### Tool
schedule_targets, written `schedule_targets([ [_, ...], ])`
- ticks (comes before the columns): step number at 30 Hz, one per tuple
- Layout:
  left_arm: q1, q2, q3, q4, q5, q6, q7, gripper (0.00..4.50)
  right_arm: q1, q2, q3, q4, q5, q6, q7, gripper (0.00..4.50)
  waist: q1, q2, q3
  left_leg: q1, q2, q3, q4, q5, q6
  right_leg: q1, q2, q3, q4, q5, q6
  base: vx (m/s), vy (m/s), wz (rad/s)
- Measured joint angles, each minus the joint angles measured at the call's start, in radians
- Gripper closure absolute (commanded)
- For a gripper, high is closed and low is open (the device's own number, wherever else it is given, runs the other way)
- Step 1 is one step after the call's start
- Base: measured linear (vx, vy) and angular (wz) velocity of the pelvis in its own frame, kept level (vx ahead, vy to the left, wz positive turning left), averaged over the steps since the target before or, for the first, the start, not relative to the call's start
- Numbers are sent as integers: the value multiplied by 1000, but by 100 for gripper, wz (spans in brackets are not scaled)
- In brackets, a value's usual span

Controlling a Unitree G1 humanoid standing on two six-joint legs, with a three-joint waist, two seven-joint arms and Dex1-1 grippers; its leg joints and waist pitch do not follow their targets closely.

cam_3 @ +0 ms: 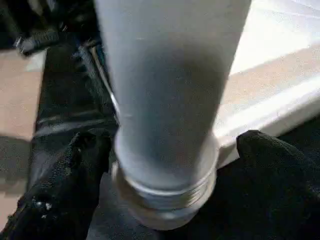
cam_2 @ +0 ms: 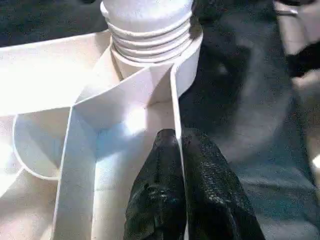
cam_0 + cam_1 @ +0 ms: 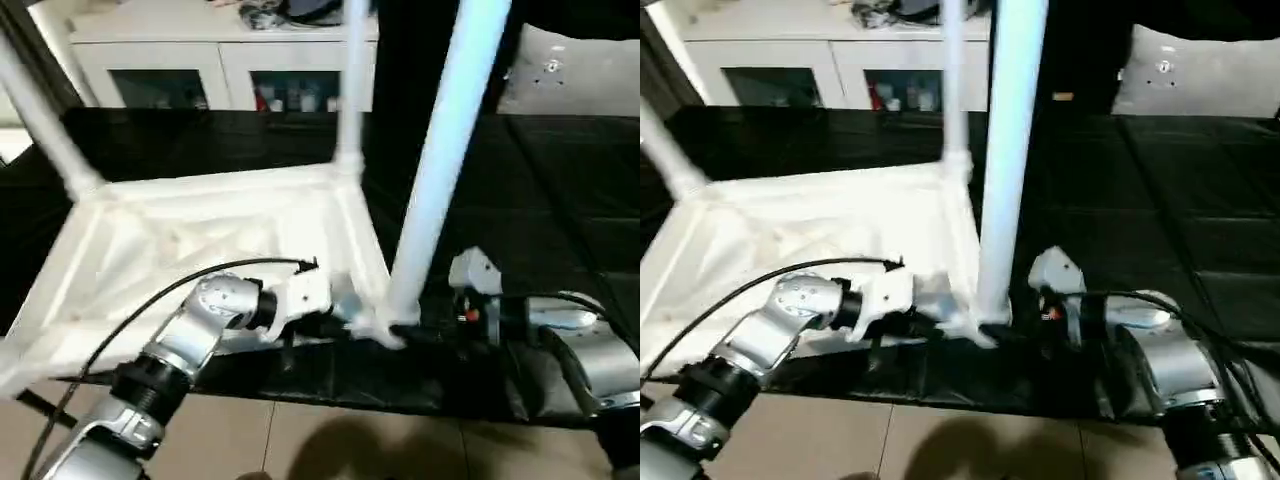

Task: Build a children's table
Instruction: Rotate leg to tighten

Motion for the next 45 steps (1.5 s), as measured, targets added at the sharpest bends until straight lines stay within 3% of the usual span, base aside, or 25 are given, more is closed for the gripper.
schedule_targets([
  [3,-1,16,-10,6,-9,-34,-46,450,-9,-4,23,5,-2,-29,50,6,5,0,0,0,0,0,1,0,0,0,0,0,0,0,0,0,0,0],
  [4,-4,22,-16,9,-10,-47,-62,450,-12,-6,33,7,-1,-34,69,35,7,0,0,0,0,0,1,0,0,0,0,0,0,0,0,0,0,0],
  [7,-12,34,-28,11,-11,-66,-94,450,-23,-9,54,9,8,-36,119,48,14,0,0,0,0,0,1,0,0,0,0,0,1,0,0,0,0,0],
  [9,-13,37,-29,11,-12,-71,-104,450,-25,-9,60,9,8,-39,130,86,18,0,0,0,0,0,1,0,0,0,0,0,1,0,0,0,0,0],
  [17,-16,44,-34,20,-12,-89,-128,450,-26,-8,85,9,18,-55,165,134,18,-1,0,0,1,0,1,0,0,0,0,0,1,1,-1,0,0,0],
  [19,-16,44,-35,20,-13,-89,-129,450,-25,-8,85,9,19,-54,168,165,18,-1,0,0,1,0,1,0,0,0,0,0,1,1,0,0,0,0],
  [24,-16,45,-33,20,-20,-83,-130,450,-20,-7,84,9,26,-50,168,175,19,-1,0,0,1,0,1,0,0,0,0,0,1,1,0,0,0,0],
  [29,1,39,-8,-13,-29,4,-108,450,6,29,59,-10,41,8,103,181,14,-1,0,1,1,1,1,0,0,0,0,0,2,1,0,0,0,0],
  [31,22,29,21,-41,-28,96,-46,450,6,80,38,-22,35,82,-3,182,-3,-1,0,4,2,2,1,1,-1,1,0,0,2,2,1,0,0,0],
  [39,38,-96,74,-103,51,314,244,450,-34,304,-50,22,-62,193,-461,183,-92,-5,1,9,1,3,2,1,-1,3,0,0,-2,1,2,0,0,0],
  [42,22,-189,83,-88,100,371,391,450,-74,399,-85,75,-108,202,-666,183,-97,-6,1,9,1,2,2,1,-1,3,0,-1,-2,1,2,0,0,0],
  [44,17,-230,83,-77,104,389,443,450,-77,410,-94,87,-116,185,-715,183,-91,-6,0,9,0,2,2,1,-1,4,0,-1,-2,1,2,0,0,0],
  [45,15,-240,82,-76,105,395,458,450,-77,419,-106,90,-116,184,-728,148,-91,-6,0,9,0,1,2,1,-1,4,0,-1,-2,1,2,0,0,0],
])
